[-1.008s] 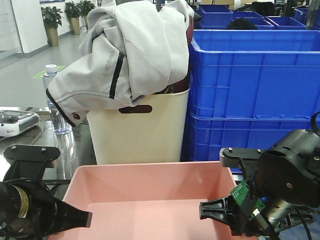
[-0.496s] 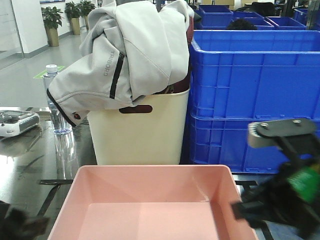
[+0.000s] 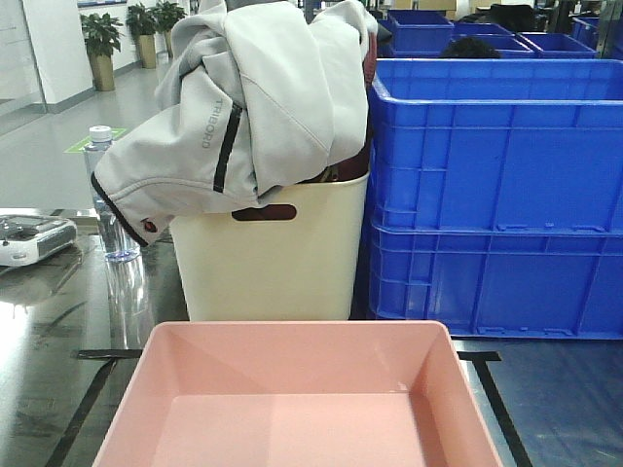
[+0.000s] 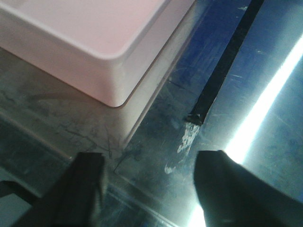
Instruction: Grab pink bin and stack on right shelf
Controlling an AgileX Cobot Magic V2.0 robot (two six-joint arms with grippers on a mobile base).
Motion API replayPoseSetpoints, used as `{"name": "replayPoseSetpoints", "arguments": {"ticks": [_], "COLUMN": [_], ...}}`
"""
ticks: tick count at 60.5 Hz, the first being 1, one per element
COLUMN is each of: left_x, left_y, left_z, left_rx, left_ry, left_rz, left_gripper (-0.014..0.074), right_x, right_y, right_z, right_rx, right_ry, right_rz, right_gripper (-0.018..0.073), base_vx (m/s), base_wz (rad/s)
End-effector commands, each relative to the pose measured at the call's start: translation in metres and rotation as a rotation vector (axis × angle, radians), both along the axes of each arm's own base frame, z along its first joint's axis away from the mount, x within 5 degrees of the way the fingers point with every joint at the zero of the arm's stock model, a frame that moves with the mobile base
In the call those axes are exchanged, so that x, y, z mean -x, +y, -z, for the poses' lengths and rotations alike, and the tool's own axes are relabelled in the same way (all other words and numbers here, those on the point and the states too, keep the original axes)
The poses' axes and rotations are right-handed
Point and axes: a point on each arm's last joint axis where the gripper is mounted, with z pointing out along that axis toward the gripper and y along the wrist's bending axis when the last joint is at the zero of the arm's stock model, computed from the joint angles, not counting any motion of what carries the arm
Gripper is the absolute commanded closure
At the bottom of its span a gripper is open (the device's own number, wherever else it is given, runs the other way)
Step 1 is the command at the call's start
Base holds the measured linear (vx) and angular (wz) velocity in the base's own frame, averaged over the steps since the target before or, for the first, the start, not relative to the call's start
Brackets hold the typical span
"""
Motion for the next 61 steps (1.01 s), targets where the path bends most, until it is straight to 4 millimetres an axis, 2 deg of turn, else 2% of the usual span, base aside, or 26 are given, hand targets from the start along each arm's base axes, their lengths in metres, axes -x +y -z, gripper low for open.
{"name": "replayPoseSetpoints", "arguments": {"ticks": [1,7,13,20,30,38,47,52,61], "left_x": [-0.001,0.0,0.0,0.0,0.006,0.012,0.011,0.012,0.002], "left_y": [0.0,0.0,0.0,0.0,0.004,0.018,0.033,0.038,0.04], "left_z": [-0.003,0.008,0.012,0.011,0.01,0.015,0.047,0.066,0.091], "left_rx": [0.083,0.065,0.055,0.052,0.062,0.043,-0.021,0.004,0.039], "left_ry": [-0.088,-0.061,-0.045,-0.042,-0.069,-0.19,-0.356,-0.456,-0.447], "left_rz": [-0.011,-0.01,-0.007,-0.006,-0.016,-0.142,-0.376,-0.478,-0.574], "left_gripper": [0.0363,0.0491,0.0577,0.0605,0.0604,0.0602,0.06,0.06,0.06], "right_x": [0.006,0.015,0.02,0.023,0.023,0.022,0.023,0.023,0.023], "right_y": [-0.004,-0.01,-0.013,-0.014,-0.014,-0.015,-0.015,-0.015,-0.015], "right_z": [-0.006,-0.005,-0.005,-0.005,-0.005,-0.005,-0.005,-0.005,-0.005], "right_rx": [-0.046,-0.056,-0.064,-0.069,-0.069,-0.067,-0.069,-0.069,-0.068], "right_ry": [-0.108,-0.134,-0.146,-0.154,-0.155,-0.156,-0.155,-0.155,-0.155], "right_rz": [-0.003,-0.001,0.0,0.001,0.001,0.001,0.002,0.002,0.002], "right_gripper": [0.0263,0.0392,0.0485,0.0575,0.0573,0.0571,0.0569,0.0568,0.0568], "base_vx": [0.0,0.0,0.0,0.0,0.0,0.0,0.0,0.0,0.0], "base_wz": [0.0,0.0,0.0,0.0,0.0,0.0,0.0,0.0,0.0]}}
